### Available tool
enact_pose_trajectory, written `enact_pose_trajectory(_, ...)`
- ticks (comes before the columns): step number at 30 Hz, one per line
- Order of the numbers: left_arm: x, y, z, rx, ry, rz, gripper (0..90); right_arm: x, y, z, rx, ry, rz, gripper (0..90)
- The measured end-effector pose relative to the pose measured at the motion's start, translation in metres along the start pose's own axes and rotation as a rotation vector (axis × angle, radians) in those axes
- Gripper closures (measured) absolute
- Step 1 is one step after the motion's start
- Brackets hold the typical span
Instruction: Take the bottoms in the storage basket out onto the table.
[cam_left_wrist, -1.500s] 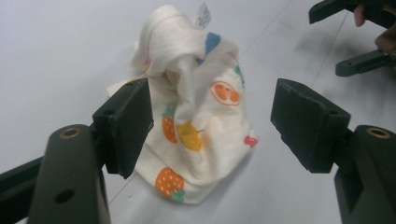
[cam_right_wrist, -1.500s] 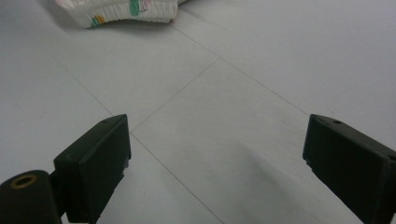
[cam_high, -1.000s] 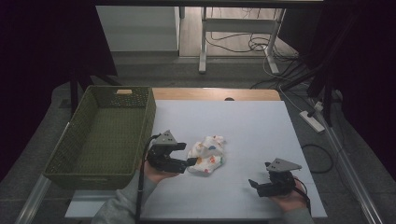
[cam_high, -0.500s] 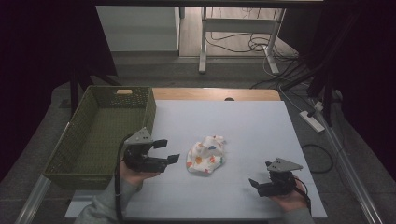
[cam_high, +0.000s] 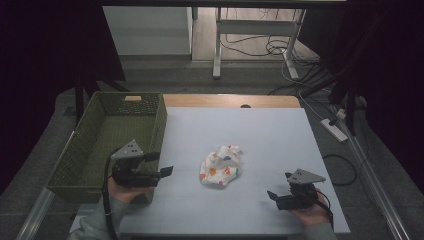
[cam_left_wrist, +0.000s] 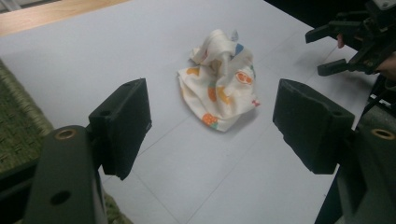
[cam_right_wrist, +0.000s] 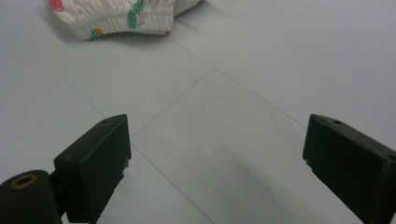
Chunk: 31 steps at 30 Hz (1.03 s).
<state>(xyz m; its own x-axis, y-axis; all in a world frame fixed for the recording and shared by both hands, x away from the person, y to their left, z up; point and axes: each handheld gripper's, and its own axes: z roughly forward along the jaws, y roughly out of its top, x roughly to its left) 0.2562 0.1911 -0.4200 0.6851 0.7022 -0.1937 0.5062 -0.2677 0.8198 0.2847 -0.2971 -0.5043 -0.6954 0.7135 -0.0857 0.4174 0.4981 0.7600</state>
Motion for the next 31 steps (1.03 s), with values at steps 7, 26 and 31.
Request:
enact_pose_trajectory(7, 0.0040, -0.0053, -0.0039, 0.000, 0.010, -0.011, 26.7, -0.0011, 0.0002, -0.0021, -0.013, -0.007, 0.000, 8.3)
enact_pose_trajectory(26, 0.0049, -0.0084, -0.0042, 0.005, 0.019, -0.005, 26.5, -0.0012, 0.0016, -0.0050, -0.042, -0.005, 0.008, 8.4)
enact_pose_trajectory(31, 0.0044, -0.0084, -0.0043, 0.003, 0.017, -0.004, 26.3, -0.0012, 0.0018, -0.0051, -0.043, -0.004, 0.009, 8.4)
